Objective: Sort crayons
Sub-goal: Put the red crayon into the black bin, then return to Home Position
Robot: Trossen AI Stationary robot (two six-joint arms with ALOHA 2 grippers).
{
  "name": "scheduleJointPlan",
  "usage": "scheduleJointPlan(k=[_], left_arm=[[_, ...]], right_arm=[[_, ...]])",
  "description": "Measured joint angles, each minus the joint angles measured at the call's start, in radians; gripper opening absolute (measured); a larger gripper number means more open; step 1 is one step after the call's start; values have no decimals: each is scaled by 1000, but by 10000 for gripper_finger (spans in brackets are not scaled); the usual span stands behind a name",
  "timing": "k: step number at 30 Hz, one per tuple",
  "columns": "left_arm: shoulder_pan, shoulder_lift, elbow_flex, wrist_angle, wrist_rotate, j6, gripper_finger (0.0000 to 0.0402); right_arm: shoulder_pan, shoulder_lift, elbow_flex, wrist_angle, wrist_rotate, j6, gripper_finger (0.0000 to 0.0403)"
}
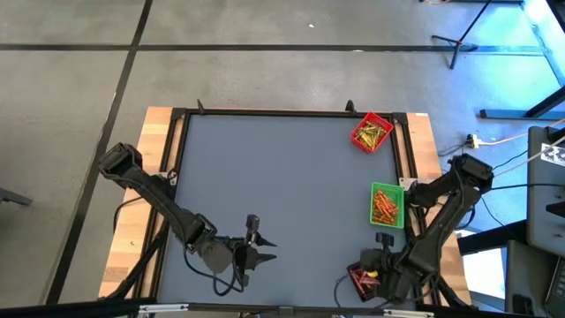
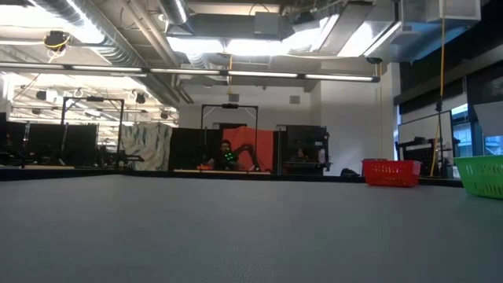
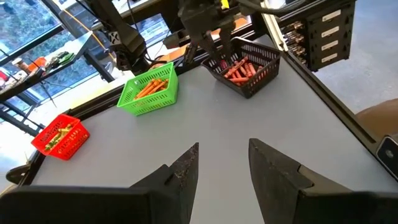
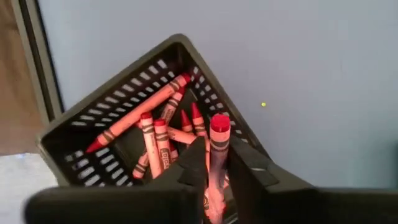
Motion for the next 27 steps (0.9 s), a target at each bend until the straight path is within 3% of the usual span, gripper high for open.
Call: scheduleJointPlan(k=[7, 9, 12, 15, 22, 25, 27], left_arm=[[14, 0, 0, 1, 6, 6, 124], [29, 0, 0, 0, 26, 25, 124], [79, -9, 0, -16, 156, 35, 124], [146, -24, 0, -53, 261, 38, 124], [267, -80, -34, -127, 295, 41, 124], [307, -151, -107, -102, 305, 42, 124], [338, -219, -181, -67, 306, 43, 124]], right_arm=[[-41, -13, 37, -40, -55, -42, 146], [-65, -15, 61, -45, 6, -130, 158], [-125, -16, 85, -41, 92, -302, 159], [-206, -16, 85, -39, 140, -472, 140], [-413, -61, 26, 56, 172, -811, 52], [-503, -129, -42, 165, 162, -928, 11], [-563, -186, -99, 250, 143, -1003, 7]])
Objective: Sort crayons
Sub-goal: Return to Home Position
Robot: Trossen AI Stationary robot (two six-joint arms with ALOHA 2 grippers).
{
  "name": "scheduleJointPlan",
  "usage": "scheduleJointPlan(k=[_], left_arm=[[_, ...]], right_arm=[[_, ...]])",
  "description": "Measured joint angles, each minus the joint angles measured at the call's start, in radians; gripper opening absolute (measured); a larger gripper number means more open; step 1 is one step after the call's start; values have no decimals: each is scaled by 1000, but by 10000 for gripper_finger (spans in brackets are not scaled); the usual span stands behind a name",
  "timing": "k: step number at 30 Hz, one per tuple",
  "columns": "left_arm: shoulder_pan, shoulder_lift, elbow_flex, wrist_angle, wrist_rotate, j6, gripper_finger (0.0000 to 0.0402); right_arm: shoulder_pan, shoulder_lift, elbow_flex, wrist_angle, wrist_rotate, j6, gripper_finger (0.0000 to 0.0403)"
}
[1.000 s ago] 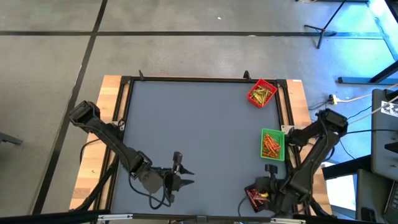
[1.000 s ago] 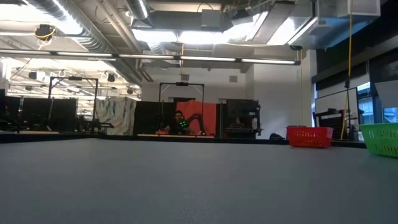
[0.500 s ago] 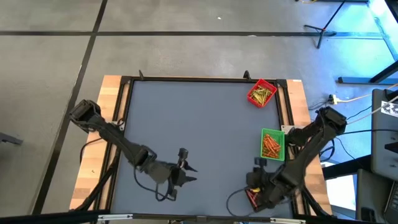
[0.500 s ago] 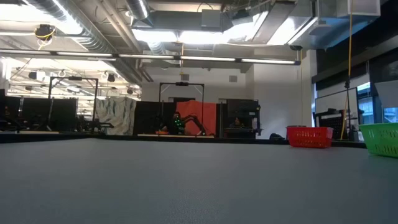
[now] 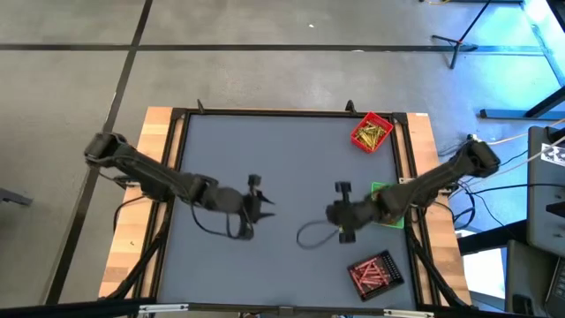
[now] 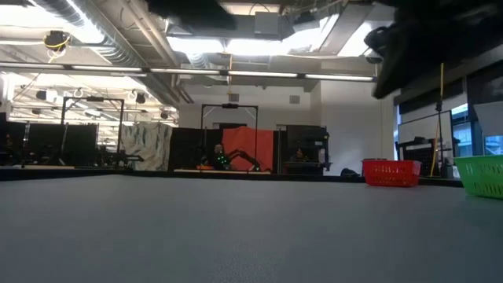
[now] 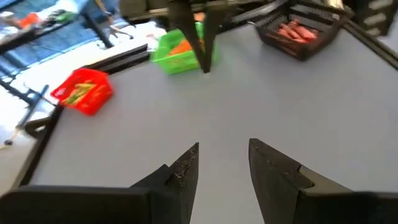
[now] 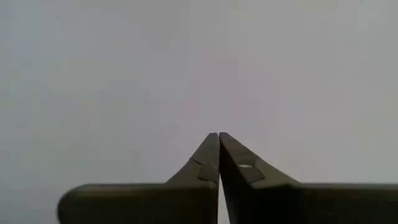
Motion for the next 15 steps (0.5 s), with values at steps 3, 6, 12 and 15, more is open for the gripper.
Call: scheduleJointPlan(k=[3, 6, 12, 15], left_arm=[[61, -127, -124, 80, 25, 1, 124], [122, -244, -238, 126, 62, -7, 124], [185, -410, -387, 125, 29, -42, 123], [192, -486, -454, 152, -13, -42, 104]], right_arm=[[-102, -102, -109, 162, -81, -96, 20], [-216, -195, -221, 319, -190, -156, 20], [-395, -359, -378, 453, -358, -203, 2], [-454, -444, -439, 478, -404, -204, 4]])
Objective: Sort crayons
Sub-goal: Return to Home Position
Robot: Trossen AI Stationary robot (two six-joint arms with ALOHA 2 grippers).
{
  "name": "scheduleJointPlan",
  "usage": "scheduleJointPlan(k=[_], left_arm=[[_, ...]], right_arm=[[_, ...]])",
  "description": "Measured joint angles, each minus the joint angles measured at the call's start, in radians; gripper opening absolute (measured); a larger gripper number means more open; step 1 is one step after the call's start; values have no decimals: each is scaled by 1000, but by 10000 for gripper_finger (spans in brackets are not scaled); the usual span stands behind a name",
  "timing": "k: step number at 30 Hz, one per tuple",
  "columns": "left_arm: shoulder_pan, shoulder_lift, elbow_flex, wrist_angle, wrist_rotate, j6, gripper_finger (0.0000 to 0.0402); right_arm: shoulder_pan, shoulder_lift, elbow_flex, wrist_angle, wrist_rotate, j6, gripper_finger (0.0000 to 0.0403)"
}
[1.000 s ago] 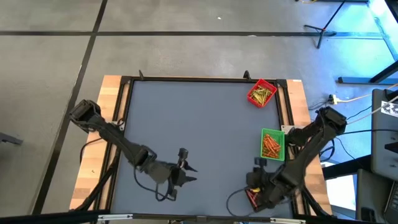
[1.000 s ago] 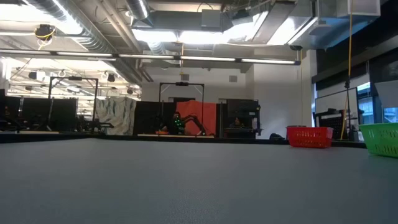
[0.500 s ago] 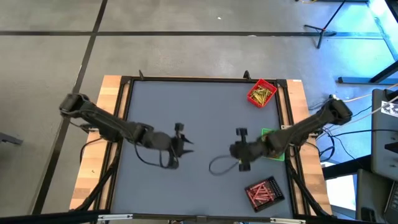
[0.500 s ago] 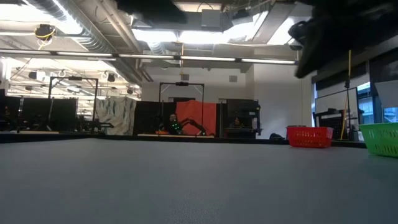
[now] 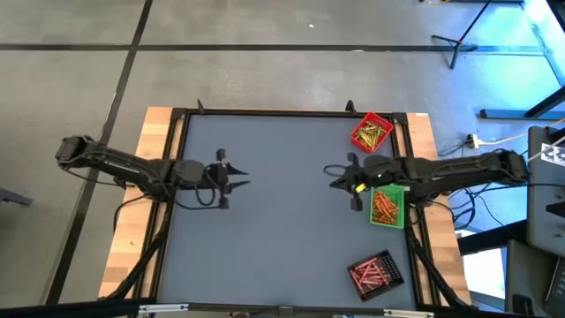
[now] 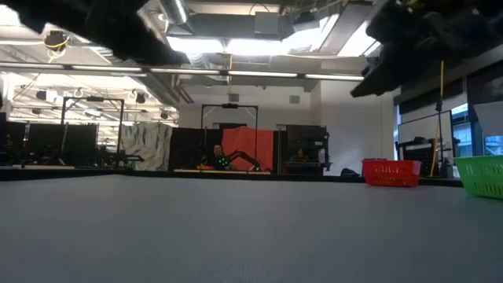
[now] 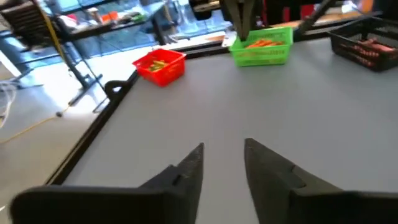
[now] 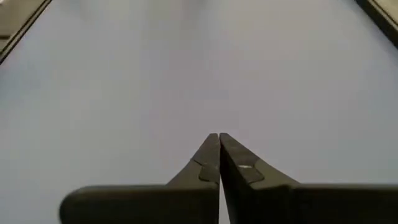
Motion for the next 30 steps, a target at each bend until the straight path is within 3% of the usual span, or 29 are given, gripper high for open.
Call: scheduleJointPlan(k=[8, 20, 24, 30], left_arm=[[1, -217, -159, 18, 83, -1, 6], [1, -541, -365, 25, 161, -19, 1], [1, -634, -435, 21, 165, -27, 1], [-6, -735, -441, -90, 177, -53, 1]], right_arm=[[-93, -249, -149, 75, -4, -24, 4], [-127, -582, -368, 239, -4, -40, 5], [-127, -671, -424, 215, -4, 2, 5], [-127, -814, -480, 174, -35, 27, 5]])
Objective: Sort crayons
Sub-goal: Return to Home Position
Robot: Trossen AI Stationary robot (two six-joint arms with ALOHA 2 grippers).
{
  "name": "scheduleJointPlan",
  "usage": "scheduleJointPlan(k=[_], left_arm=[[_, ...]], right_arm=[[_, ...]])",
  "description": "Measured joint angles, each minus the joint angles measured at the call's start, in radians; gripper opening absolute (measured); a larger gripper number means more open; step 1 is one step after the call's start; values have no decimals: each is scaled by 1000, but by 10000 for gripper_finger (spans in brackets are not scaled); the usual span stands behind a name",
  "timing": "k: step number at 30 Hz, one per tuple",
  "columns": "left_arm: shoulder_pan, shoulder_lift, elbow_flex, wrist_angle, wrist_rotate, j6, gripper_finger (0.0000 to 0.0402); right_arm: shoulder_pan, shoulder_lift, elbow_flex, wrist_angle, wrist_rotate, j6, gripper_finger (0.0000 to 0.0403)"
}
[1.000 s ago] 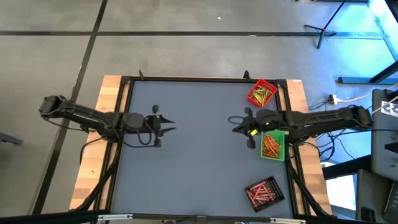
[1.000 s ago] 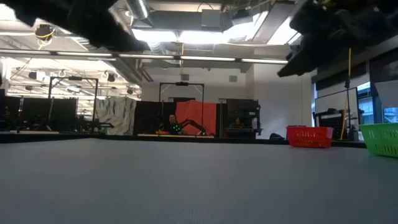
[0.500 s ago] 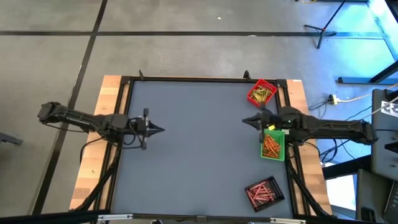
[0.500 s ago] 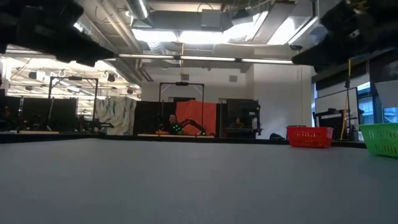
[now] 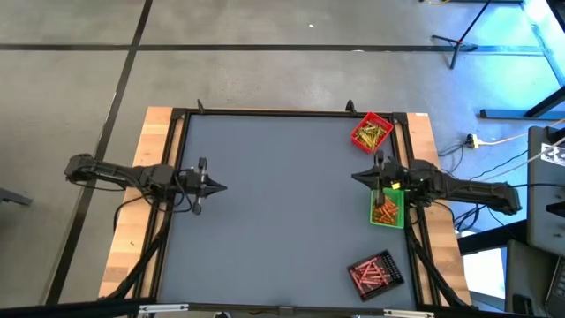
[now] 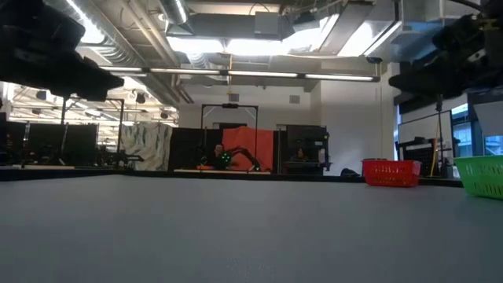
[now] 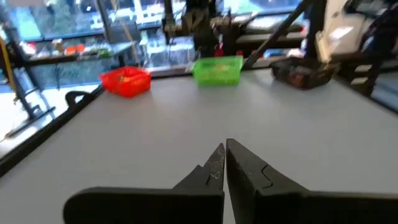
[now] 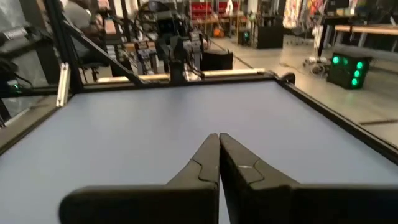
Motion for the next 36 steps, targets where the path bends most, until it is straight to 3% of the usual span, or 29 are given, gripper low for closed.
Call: scheduleJointPlan(k=[7, 14, 36], left_arm=[[-10, -89, 0, -23, 12, 30, 1], [32, -142, 0, -22, 1, 34, 2], [72, -91, 0, -27, 29, 7, 2]], right_arm=[[0, -144, -44, -7, 5, 28, 5], [0, -126, -44, -16, 40, 35, 5], [0, -127, -44, -17, 39, 82, 5]])
